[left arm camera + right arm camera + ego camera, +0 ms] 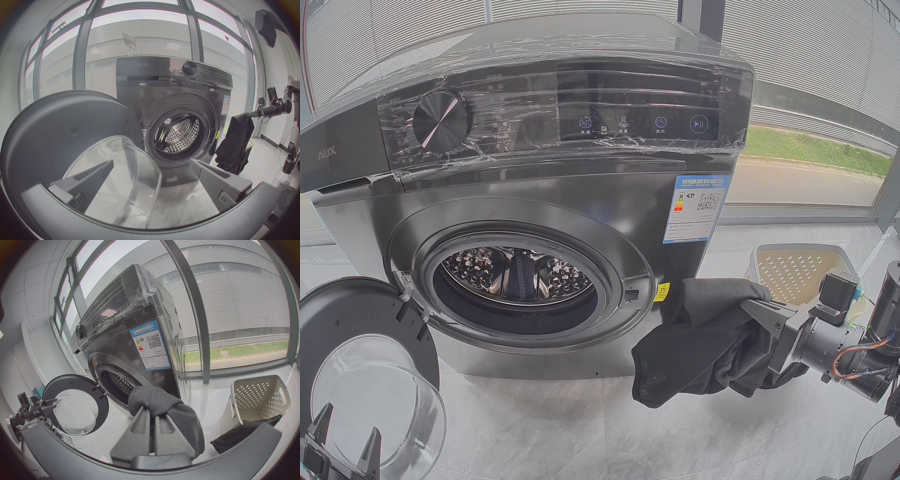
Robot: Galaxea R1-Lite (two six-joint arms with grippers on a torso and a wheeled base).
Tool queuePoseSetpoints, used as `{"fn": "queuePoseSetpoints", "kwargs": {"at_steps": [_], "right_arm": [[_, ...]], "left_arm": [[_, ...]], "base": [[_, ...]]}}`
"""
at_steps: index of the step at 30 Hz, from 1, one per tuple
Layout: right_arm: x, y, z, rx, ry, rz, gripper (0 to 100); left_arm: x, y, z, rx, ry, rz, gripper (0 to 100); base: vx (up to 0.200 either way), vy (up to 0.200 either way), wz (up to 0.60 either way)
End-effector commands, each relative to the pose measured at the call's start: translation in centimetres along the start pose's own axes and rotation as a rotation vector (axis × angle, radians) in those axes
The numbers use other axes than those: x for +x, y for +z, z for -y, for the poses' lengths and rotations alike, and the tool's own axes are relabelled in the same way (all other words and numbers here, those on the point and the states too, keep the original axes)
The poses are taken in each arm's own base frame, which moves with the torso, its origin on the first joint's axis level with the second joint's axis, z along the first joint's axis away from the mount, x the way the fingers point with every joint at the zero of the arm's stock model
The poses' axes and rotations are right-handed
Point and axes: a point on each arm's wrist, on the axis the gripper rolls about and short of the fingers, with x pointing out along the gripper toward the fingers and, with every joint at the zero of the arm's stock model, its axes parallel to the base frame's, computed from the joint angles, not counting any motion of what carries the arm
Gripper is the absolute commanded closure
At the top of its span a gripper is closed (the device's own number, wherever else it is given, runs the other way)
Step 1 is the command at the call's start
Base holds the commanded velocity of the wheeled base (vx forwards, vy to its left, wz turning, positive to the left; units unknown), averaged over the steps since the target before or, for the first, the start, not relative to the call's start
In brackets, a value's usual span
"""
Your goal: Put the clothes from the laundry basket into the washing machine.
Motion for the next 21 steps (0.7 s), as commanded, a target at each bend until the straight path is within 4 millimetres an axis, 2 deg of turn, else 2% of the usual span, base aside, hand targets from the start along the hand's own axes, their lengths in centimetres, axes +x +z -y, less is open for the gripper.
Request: {"fn": "queuePoseSetpoints", "kwargs": {"at_steps": [1, 6, 15, 21], "right_arm": [[-0.29, 0.06, -0.01, 0.002, 0.008, 0.005, 100], [-0.31, -0.12, 0.11, 0.003, 0.009, -0.002, 100], [-0.29, 0.09, -0.03, 0.002, 0.014, 0.007, 100], [-0.25, 0.09, -0.07, 0.002, 0.019, 0.006, 100]], "left_arm": [[0.00, -0.53, -0.01, 0.000, 0.002, -0.001, 0], [0.00, -0.53, -0.01, 0.000, 0.002, -0.001, 0], [-0.01, -0.53, -0.01, 0.002, 0.002, 0.000, 0], [-0.01, -0.52, 0.00, 0.000, -0.001, 0.002, 0]], "base": [[-0.200, 0.000, 0.00], [-0.200, 0.000, 0.00], [0.000, 0.000, 0.00], [0.000, 0.200, 0.00]]}}
